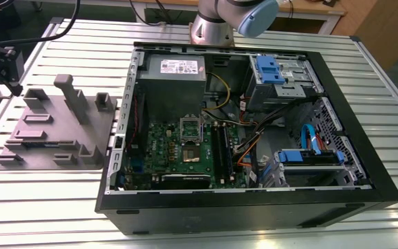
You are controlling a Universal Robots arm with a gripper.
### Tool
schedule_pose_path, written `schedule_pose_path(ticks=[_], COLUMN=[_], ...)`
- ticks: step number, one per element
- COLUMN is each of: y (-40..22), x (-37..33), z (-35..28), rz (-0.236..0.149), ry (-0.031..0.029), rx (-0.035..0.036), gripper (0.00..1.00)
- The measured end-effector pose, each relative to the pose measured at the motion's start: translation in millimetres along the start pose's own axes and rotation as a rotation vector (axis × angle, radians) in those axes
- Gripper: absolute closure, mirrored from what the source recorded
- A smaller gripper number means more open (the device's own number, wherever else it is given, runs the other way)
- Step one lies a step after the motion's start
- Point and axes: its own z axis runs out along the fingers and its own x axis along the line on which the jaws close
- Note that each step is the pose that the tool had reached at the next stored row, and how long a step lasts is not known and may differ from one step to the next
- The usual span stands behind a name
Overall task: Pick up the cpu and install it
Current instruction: 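Pick up the cpu and move it towards the insertion slot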
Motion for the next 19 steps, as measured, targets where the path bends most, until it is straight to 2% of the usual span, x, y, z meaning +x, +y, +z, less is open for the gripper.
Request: schedule_pose_path(ticks=[9,19], y=[0.1,0.5], x=[0.0,0.1], z=[-2.6,-12.6], rz=[0.0,0.0], ry=[0.0002,0.0001], rx=[0.0001,0.0001], gripper=[0.53,0.53])
